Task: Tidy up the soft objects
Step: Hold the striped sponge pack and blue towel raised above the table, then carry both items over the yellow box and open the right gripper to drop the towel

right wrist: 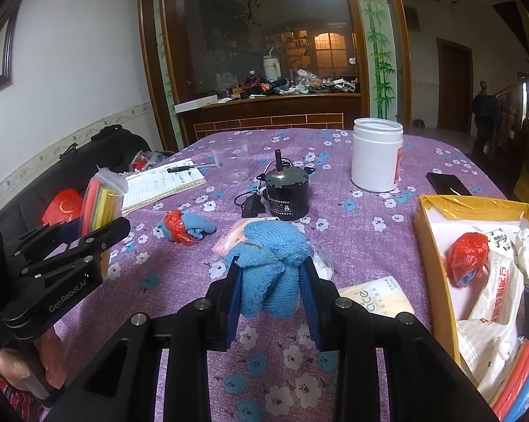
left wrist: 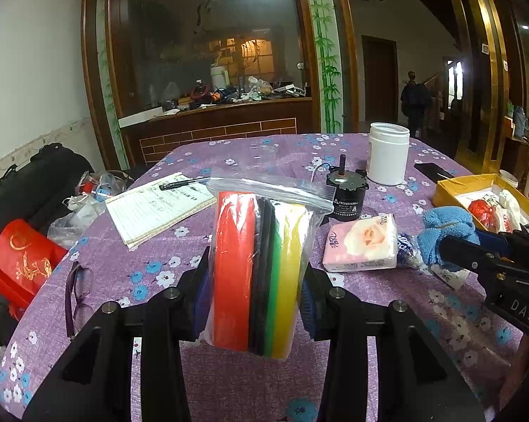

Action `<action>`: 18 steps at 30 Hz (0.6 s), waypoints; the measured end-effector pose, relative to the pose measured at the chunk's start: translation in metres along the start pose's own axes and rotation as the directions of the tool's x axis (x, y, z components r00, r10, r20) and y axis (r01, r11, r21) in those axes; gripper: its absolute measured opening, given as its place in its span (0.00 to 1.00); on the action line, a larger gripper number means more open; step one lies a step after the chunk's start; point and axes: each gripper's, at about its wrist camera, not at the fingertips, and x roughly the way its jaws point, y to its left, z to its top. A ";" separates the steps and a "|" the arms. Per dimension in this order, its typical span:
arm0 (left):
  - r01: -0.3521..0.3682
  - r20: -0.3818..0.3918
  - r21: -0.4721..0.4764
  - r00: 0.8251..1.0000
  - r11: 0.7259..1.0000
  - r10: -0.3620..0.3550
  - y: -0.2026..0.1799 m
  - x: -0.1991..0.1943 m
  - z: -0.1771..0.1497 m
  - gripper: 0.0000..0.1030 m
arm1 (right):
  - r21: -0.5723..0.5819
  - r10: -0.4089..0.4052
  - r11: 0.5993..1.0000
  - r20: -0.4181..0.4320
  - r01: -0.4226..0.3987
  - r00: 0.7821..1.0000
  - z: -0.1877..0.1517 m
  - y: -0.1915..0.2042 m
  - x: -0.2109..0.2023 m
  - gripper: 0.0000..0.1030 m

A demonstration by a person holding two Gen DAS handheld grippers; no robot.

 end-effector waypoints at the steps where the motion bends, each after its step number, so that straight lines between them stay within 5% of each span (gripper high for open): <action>1: 0.002 0.000 0.001 1.000 1.000 -0.002 0.000 0.001 0.000 0.38 | 0.002 -0.001 1.000 0.001 0.001 1.000 0.000 0.000 0.000 0.31; 18: 0.045 0.001 0.032 0.999 0.998 -0.045 -0.007 -0.001 -0.001 0.38 | 0.127 -0.032 0.992 0.040 0.027 0.999 0.007 -0.029 -0.009 0.31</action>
